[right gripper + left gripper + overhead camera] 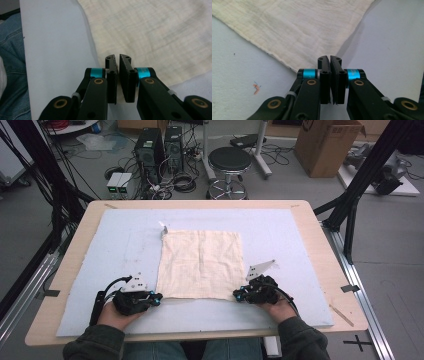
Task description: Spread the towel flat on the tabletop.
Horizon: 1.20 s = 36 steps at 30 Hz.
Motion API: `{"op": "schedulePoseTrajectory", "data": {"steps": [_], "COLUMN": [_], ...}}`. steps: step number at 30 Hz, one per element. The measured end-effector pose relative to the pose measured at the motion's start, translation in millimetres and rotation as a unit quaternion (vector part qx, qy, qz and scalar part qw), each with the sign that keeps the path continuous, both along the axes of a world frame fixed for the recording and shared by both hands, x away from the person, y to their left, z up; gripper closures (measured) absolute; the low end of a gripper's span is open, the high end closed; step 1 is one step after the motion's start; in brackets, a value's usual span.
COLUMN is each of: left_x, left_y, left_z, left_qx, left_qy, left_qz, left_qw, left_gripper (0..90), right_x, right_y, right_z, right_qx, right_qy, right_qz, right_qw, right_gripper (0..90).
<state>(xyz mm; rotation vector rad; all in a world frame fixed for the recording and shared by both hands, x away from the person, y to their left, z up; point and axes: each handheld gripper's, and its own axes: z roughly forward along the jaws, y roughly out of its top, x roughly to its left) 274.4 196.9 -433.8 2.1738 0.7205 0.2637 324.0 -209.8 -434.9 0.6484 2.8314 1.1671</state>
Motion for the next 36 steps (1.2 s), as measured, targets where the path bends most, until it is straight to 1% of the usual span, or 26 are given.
{"op": "schedulePoseTrajectory", "data": {"steps": [2, 3, 4, 7, 8, 9, 10, 13, 14, 16, 17, 19, 20, 21, 23, 25, 27, 28, 30, 31, 33, 34, 36], "left_x": [0.0, 0.3, 0.3, 0.6, 0.8, 1.0, 1.3, 2.0, 2.2, 3.7, 4.2, 4.8, 5.1, 4.9, 5.1, 5.2, 5.4, 5.3, 5.6, 6.0, 6.7, 7.1, 8.0], "left_y": [0.2, 0.7, 0.8, 1.4, 1.5, 1.6, 2.3, 3.9, 4.3, 6.1, 6.7, 7.8, 8.7, 9.0, 10.2, 10.9, 12.0, 12.0, 12.5, 13.1, 13.7, 14.1, 14.7], "left_z": [-0.3, -0.4, -0.5, 0.2, 0.3, 0.2, 0.5, 0.4, 0.4, 1.1, 1.2, 1.7, 2.2, 2.3, 3.0, 4.0, 5.8, 6.0, 7.0, 7.5, 7.8, 7.8, 7.7], "left_qx": [0.003, 0.002, 0.0, -0.011, -0.013, -0.015, -0.012, -0.018, -0.024, -0.028, -0.035, -0.037, -0.038, -0.041, -0.042, -0.042, -0.042, -0.046, -0.048, -0.048, -0.053, -0.053, -0.053], "left_qy": [0.001, 0.005, 0.006, 0.005, 0.004, 0.003, 0.0, -0.003, -0.001, -0.003, -0.003, -0.005, -0.005, -0.005, -0.006, -0.009, -0.012, -0.011, -0.012, -0.013, -0.013, -0.01, -0.011], "left_qz": [0.001, 0.002, 0.003, 0.006, 0.004, 0.005, 0.004, 0.008, 0.011, 0.013, 0.017, 0.019, 0.02, 0.022, 0.021, 0.027, 0.03, 0.031, 0.035, 0.036, 0.041, 0.042, 0.045], "left_qw": [1.0, 1.0, 1.0, 0.9999, 0.9999, 0.9999, 0.9999, 0.9998, 0.9997, 0.9995, 0.9993, 0.9991, 0.9991, 0.9989, 0.9989, 0.9987, 0.9986, 0.9984, 0.9982, 0.9981, 0.9977, 0.9977, 0.9976], "left_gripper": [81.5, 78.5, 75.5, 65.8, 63.7, 62.8, 62.2, 60.7, 60.5, 59.9, 59.3, 58.3, 57.7, 57.2, 56.4, 54.9, 53.1, 52.2, 50.3, 49.3, 47.0, 45.1, 43.3], "right_x": [0.0, 0.0, -0.3, -0.8, -1.9, -2.4, -3.0, -4.0, -3.5, -3.5, -2.8, -2.1, -1.4, -0.8, 0.2, 1.5, 2.6, 2.4, 2.9, 3.6, 4.8, 5.5, 5.5], "right_y": [0.1, -0.4, -1.2, -3.4, -3.9, -4.4, -5.3, -6.7, -6.8, -7.2, -7.4, -8.5, -9.1, -9.9, -10.2, -10.9, -12.0, -13.0, -15.0, -16.2, -18.3, -19.3, -20.0], "right_z": [-0.4, -0.2, 0.0, -0.9, -0.9, -0.6, 0.5, 4.3, 4.9, 6.4, 6.4, 7.5, 7.8, 8.4, 9.0, 9.9, 10.8, 12.1, 13.7, 14.2, 14.8, 15.1, 15.4], "right_qx": [0.0, -0.001, 0.001, 0.007, 0.005, 0.006, 0.012, 0.03, 0.034, 0.04, 0.045, 0.052, 0.057, 0.063, 0.069, 0.075, 0.08, 0.084, 0.092, 0.096, 0.097, 0.097, 0.098], "right_qy": [0.002, 0.0, 0.003, 0.015, 0.014, 0.013, 0.009, 0.006, 0.002, -0.004, -0.003, -0.008, -0.01, -0.011, -0.013, -0.015, -0.019, -0.025, -0.031, -0.033, -0.032, -0.035, -0.041], "right_qz": [0.001, 0.002, 0.002, 0.008, 0.007, 0.009, 0.006, 0.001, 0.001, -0.005, -0.006, -0.014, -0.015, -0.018, -0.026, -0.036, -0.043, -0.049, -0.052, -0.055, -0.062, -0.062, -0.066], "right_qw": [1.0, 1.0, 1.0, 0.9998, 0.9999, 0.9999, 0.9999, 0.9995, 0.9994, 0.9992, 0.9989, 0.9985, 0.9982, 0.9978, 0.9972, 0.9964, 0.9957, 0.995, 0.9939, 0.9933, 0.9928, 0.9927, 0.9921], "right_gripper": [84.4, 83.4, 82.0, 75.4, 72.9, 70.5, 68.9, 63.8, 62.8, 59.2, 58.2, 54.0, 53.6, 49.9, 47.1, 41.9, 39.6, 38.1, 36.9, 34.8, 33.8, 33.6, 31.6]}}
